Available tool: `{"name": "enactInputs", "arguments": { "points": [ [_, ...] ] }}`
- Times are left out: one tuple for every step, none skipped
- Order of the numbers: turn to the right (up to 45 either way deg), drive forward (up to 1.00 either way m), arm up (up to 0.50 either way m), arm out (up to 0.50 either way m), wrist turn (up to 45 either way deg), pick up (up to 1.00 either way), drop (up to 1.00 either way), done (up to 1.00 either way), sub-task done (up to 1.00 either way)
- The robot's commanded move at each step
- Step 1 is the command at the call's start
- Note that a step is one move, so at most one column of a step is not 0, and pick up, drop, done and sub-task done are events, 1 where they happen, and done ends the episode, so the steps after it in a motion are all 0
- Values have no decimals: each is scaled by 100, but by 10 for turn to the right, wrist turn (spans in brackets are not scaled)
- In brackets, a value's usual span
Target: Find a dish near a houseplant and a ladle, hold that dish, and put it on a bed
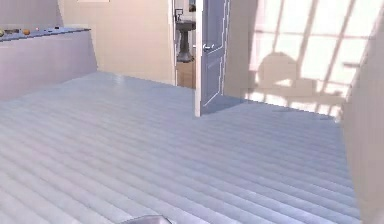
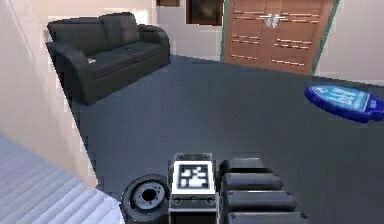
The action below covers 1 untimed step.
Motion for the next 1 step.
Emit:
{"name": "enactInputs", "arguments": {
  "points": [
    [-90, 0, 0, 0, 0, 0, 0, 0, 0]
  ]
}}
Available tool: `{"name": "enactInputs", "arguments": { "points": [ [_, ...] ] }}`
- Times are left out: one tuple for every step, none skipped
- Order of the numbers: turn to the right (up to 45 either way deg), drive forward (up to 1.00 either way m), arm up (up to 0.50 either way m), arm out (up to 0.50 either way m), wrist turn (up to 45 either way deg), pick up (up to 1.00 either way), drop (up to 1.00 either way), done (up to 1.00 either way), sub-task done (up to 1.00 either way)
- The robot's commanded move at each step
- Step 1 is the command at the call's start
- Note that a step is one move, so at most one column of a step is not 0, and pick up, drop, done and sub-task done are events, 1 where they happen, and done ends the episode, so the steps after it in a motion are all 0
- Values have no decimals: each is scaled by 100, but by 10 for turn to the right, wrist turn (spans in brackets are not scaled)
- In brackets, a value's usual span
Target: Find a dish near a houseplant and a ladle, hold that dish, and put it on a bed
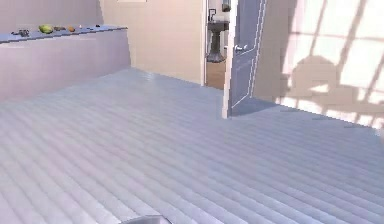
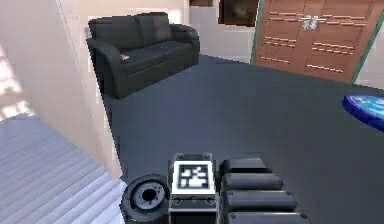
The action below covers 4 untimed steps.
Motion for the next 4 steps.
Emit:
{"name": "enactInputs", "arguments": {
  "points": [
    [0, 100, 0, 0, 0, 0, 0, 0, 0],
    [-30, 0, 0, 0, 0, 0, 0, 0, 0],
    [0, 100, 0, 0, 0, 0, 0, 0, 0],
    [-60, 0, 0, 0, 0, 0, 0, 0, 0]
  ]
}}
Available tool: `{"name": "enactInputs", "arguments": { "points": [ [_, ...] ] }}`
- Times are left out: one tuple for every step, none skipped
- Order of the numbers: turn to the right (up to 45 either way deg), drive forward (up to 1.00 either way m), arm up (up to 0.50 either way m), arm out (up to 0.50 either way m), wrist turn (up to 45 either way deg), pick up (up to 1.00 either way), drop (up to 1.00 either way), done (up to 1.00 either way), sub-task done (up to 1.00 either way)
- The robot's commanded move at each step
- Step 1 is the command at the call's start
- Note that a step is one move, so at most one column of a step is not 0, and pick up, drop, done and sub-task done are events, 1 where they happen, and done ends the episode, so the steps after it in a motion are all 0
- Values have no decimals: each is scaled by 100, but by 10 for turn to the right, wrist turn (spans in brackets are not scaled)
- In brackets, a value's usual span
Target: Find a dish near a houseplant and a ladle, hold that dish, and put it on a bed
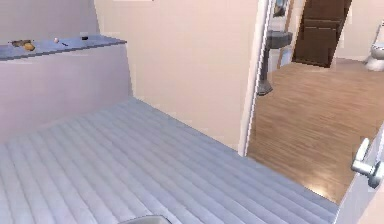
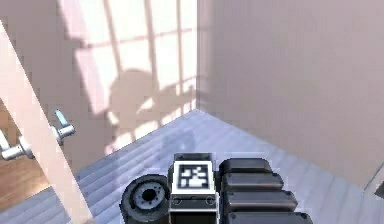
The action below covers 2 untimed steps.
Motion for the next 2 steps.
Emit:
{"name": "enactInputs", "arguments": {
  "points": [
    [0, 15, 0, 0, 0, 0, 0, 0, 0],
    [90, 0, 0, 0, 0, 0, 0, 0, 0]
  ]
}}
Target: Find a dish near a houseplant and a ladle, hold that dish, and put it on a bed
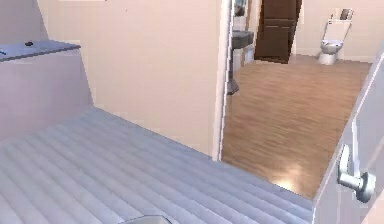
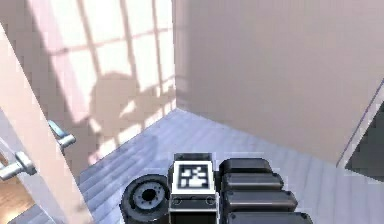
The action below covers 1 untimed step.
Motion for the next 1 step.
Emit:
{"name": "enactInputs", "arguments": {
  "points": [
    [0, 65, 0, 0, 0, 0, 0, 0, 0]
  ]
}}
